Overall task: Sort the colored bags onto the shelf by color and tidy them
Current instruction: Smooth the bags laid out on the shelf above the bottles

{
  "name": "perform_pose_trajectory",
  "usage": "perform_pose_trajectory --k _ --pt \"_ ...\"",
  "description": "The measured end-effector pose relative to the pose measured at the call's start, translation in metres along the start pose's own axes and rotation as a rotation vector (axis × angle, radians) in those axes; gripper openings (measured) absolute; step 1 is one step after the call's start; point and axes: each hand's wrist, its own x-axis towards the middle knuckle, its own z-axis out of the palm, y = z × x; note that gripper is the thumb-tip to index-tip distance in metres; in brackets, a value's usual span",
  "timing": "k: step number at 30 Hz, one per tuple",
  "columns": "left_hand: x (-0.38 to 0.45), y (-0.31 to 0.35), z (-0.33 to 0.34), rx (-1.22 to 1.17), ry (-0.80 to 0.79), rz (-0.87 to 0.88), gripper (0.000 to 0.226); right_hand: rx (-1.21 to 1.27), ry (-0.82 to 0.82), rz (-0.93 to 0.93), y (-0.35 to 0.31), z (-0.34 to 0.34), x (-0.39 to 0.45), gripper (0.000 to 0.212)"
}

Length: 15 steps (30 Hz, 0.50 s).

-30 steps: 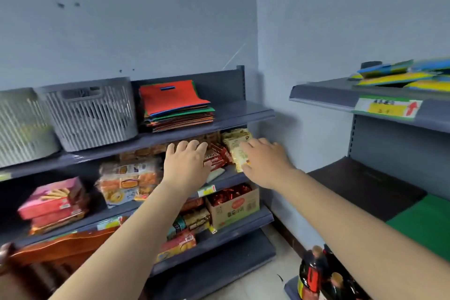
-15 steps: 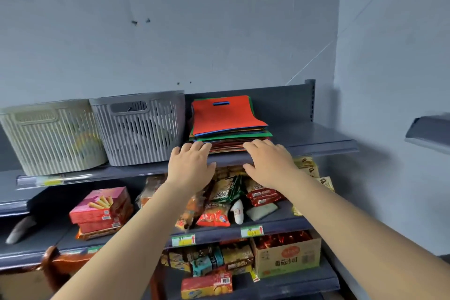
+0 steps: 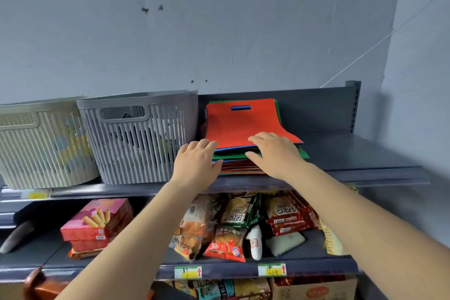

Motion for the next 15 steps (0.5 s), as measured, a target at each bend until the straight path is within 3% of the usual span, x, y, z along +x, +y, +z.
perform_pose_trajectory --k 10,15 --pt "0.049 -0.031 0.035 -0.145 0.02 0.008 0.046 -0.027 -0.212 0.106 0.011 0.021 0.061 0.059" --pt "0.051 -0.04 0.038 -0.266 0.045 -0.021 0.044 -0.049 -0.186 0.078 0.016 0.021 0.06 0.06"
